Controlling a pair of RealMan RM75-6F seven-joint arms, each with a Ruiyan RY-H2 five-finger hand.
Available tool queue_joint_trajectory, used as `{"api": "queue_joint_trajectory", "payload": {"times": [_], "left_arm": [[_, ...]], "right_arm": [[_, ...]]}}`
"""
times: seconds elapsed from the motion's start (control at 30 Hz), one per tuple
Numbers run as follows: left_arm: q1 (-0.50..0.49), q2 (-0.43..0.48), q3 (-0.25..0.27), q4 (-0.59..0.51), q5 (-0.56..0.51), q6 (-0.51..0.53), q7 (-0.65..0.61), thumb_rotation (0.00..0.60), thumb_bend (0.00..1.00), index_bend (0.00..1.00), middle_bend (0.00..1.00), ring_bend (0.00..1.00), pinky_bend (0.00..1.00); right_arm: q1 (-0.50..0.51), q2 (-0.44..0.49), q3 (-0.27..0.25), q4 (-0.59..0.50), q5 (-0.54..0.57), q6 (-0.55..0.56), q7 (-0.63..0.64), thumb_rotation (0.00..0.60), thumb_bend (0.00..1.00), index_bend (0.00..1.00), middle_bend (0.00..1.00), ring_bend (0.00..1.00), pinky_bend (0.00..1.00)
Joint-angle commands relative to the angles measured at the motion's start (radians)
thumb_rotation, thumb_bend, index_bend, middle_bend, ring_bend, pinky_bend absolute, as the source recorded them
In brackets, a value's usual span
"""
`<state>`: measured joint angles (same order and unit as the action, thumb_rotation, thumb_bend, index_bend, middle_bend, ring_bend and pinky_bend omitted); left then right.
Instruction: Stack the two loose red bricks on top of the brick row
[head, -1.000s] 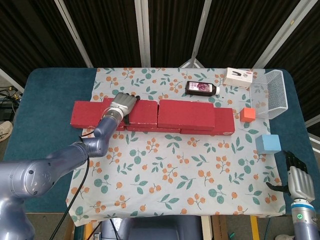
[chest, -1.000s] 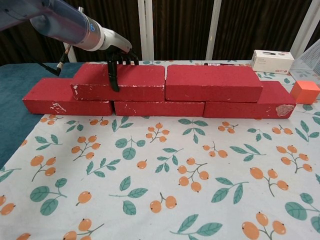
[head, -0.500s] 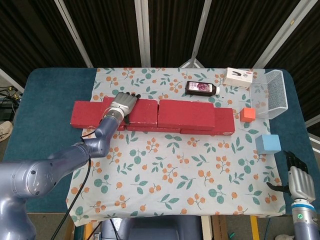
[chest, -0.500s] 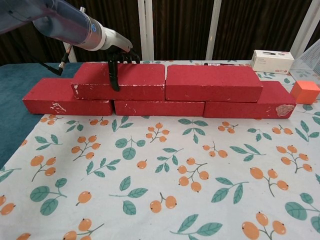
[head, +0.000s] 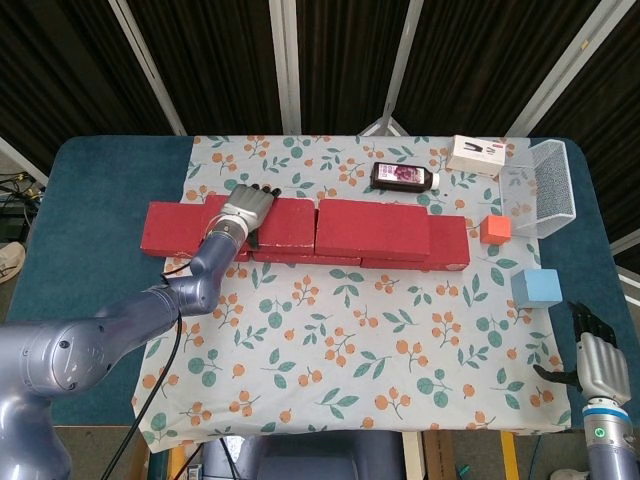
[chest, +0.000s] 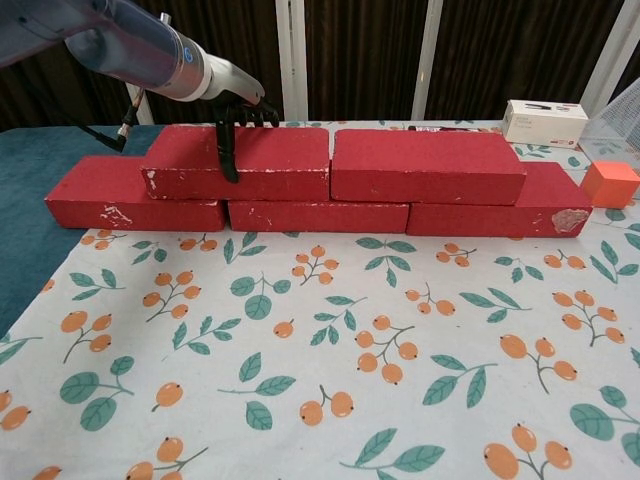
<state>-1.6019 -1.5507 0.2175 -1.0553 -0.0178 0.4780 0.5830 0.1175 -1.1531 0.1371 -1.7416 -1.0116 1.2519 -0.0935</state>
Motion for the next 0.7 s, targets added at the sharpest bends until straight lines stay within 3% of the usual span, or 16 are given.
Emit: {"api": "queue_joint_trajectory", "payload": {"times": [0.03,0.7], "left_arm": [[0.001,0.002,-0.005,-0.002,0.003,-0.004,-0.002,0.6,0.0,0.07,0.09,0.11,0.21],[0.005,0.005,-0.016,-0.011,0.009,0.01,0.006,0.6,0.0,0.07,0.08,0.11,0.21]], "right_arm": [[0.0,0.0,0.0,-0.001,0.002,0.0,-0.002,0.6,0.1,0.01,0.01,0.0,0.0],[0.002,0.003,0.002,-0.01,0.02,-0.002,-0.012,0.6,0.1,0.01,0.01,0.0,0.0]]}}
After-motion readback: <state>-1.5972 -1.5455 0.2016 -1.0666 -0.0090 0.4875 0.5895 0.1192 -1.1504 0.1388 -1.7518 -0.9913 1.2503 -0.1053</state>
